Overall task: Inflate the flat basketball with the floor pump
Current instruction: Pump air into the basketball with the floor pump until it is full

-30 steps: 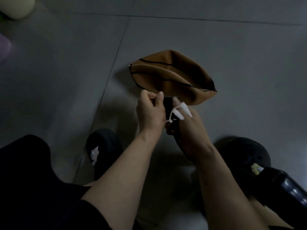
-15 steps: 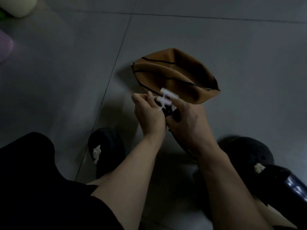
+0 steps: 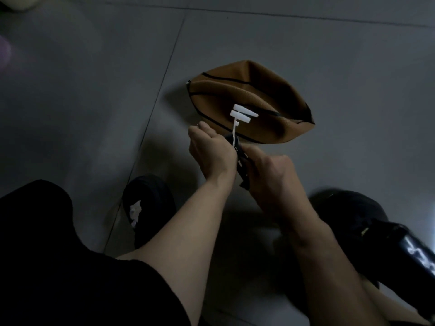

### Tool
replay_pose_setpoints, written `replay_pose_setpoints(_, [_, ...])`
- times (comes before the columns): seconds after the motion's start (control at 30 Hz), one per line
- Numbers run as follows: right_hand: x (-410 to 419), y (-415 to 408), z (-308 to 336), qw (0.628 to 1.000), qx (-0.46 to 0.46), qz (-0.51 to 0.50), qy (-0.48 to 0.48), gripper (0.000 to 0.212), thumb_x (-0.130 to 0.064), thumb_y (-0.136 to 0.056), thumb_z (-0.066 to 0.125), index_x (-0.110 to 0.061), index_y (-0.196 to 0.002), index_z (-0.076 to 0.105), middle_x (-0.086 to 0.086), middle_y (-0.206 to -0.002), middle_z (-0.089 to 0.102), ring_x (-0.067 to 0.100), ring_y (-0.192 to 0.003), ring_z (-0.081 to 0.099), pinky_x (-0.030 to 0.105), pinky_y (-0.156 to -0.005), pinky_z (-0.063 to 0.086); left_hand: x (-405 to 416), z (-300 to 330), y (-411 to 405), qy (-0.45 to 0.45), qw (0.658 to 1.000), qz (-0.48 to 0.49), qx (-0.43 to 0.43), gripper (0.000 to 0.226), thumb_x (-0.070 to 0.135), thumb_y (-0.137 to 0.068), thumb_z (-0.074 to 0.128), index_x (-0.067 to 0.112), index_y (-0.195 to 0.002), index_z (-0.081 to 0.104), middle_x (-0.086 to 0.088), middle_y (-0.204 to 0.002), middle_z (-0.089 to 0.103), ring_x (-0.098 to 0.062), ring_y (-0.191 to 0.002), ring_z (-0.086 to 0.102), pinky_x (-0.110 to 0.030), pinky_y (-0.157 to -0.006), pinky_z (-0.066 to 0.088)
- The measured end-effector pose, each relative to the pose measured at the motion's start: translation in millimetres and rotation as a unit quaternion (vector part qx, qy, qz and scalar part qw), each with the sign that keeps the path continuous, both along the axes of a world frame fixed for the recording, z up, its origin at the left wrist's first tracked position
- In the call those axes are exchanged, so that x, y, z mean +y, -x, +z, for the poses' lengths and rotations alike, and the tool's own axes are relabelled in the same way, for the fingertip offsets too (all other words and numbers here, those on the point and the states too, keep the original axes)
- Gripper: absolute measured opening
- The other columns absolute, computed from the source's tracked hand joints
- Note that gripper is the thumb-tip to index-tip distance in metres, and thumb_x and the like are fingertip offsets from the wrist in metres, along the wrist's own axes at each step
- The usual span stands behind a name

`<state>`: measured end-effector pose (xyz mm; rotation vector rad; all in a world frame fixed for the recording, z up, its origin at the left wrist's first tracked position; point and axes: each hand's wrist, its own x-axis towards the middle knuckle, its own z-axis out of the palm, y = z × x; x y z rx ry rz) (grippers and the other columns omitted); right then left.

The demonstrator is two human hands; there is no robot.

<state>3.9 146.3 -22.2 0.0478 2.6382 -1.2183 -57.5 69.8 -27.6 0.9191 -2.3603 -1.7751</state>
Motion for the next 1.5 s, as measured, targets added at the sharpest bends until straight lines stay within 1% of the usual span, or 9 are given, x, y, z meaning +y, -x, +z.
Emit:
replay_pose_setpoints(0.23, [32.0,-4.7,-1.5,0.985,0.145,-0.081,0.039,0.022,0.001,-0.092,0.049,-0.01,-0.1,0.066,0.006,-0.089,0.067,0.015,-0.075,0.067,0.035,-0.066,0.057,-0.1,-8.6,-6.2,-0.084,0.993,-0.082,-0.024,0.027,0.026,-0.101,0.029,0.023,-0.077,0.042,-0.003,-0.078,0.049,-0.018,-0.068,0.052,-0.039,-0.059,0.049])
replay_pose_setpoints(0.3, [44.8,-1.0,6.3,0.961,0.134,-0.191,0.151,0.023,-0.004,-0.096,0.045,-0.015,-0.089,0.063,0.007,-0.092,0.068,0.014,-0.084,0.067,0.029,-0.076,0.057,2.1,-10.1,-17.0,-0.118,0.985,-0.11,-0.055,0.026,0.026,-0.102,0.026,0.026,-0.08,0.039,-0.001,-0.083,0.05,-0.017,-0.069,0.055,-0.032,-0.05,0.052])
replay_pose_setpoints(0.43, [41.6,1.0,11.2,0.778,0.015,-0.386,0.495,0.013,-0.025,-0.088,0.049,-0.018,-0.097,0.057,0.008,-0.11,0.065,0.021,-0.107,0.063,0.041,-0.091,0.051,3.6,-7.3,-16.1,-0.098,0.992,-0.056,-0.064,0.023,0.028,-0.102,0.027,0.021,-0.087,0.042,-0.001,-0.085,0.053,-0.013,-0.067,0.059,-0.023,-0.049,0.052])
replay_pose_setpoints(0.53, [16.4,-9.2,4.8,0.66,-0.171,-0.378,0.627,0.04,-0.03,-0.071,0.063,-0.018,-0.11,0.06,0.007,-0.114,0.065,0.022,-0.111,0.06,0.043,-0.088,0.05,4.2,-1.9,-5.1,0.017,0.999,-0.045,-0.002,0.027,0.029,-0.101,0.032,0.021,-0.077,0.043,0.004,-0.073,0.052,-0.004,-0.063,0.055,-0.024,-0.06,0.051])
replay_pose_setpoints(0.63, [3.9,-8.0,3.1,0.682,-0.252,-0.326,0.605,0.032,-0.038,-0.085,0.058,-0.023,-0.112,0.065,0.002,-0.106,0.069,0.02,-0.097,0.066,0.036,-0.08,0.054,14.6,4.9,-11.7,0.068,0.987,-0.136,0.051,0.026,0.029,-0.1,0.035,0.021,-0.078,0.045,0.009,-0.07,0.052,0.006,-0.059,0.052,-0.01,-0.055,0.042])
replay_pose_setpoints(0.73, [9.3,-0.7,0.6,0.677,-0.231,-0.379,0.587,0.024,-0.032,-0.089,0.06,-0.015,-0.104,0.069,0.003,-0.088,0.066,0.014,-0.073,0.062,0.024,-0.06,0.051,11.6,2.3,-10.0,0.053,0.989,-0.119,0.072,0.027,0.032,-0.096,0.044,0.023,-0.072,0.052,-0.003,-0.088,0.057,-0.004,-0.07,0.051,-0.011,-0.059,0.041])
replay_pose_setpoints(0.9, [17.4,-3.8,4.4,0.585,-0.199,-0.413,0.669,0.021,-0.029,-0.082,0.06,-0.014,-0.097,0.062,0.003,-0.066,0.06,0.009,-0.054,0.053,0.016,-0.043,0.042,-1.2,11.8,-7.8,-0.312,0.947,-0.074,0.001,0.018,0.021,-0.092,0.054,0.014,-0.079,0.065,0.005,-0.069,0.057,-0.003,-0.06,0.049,-0.014,-0.053,0.042])
replay_pose_setpoints(1.07, [16.0,-0.2,4.3,0.591,-0.182,-0.396,0.679,0.031,-0.034,-0.077,0.06,-0.012,-0.099,0.061,0.003,-0.062,0.057,0.007,-0.048,0.049,0.015,-0.039,0.038,-5.2,18.2,-14.6,-0.389,0.909,-0.146,-0.022,0.009,0.009,-0.087,0.058,0.01,-0.085,0.067,0.002,-0.073,0.07,-0.006,-0.07,0.066,-0.017,-0.062,0.052])
replay_pose_setpoints(1.5, [22.0,-5.9,3.9,0.634,-0.152,-0.373,0.66,0.031,-0.034,-0.082,0.056,-0.011,-0.102,0.061,0.003,-0.069,0.061,0.008,-0.052,0.051,0.016,-0.043,0.041,-10.3,18.8,-8.5,-0.187,0.934,-0.306,0.005,0.011,0.012,-0.084,0.064,0.02,-0.077,0.064,0.008,-0.074,0.066,-0.002,-0.07,0.059,-0.016,-0.059,0.041])
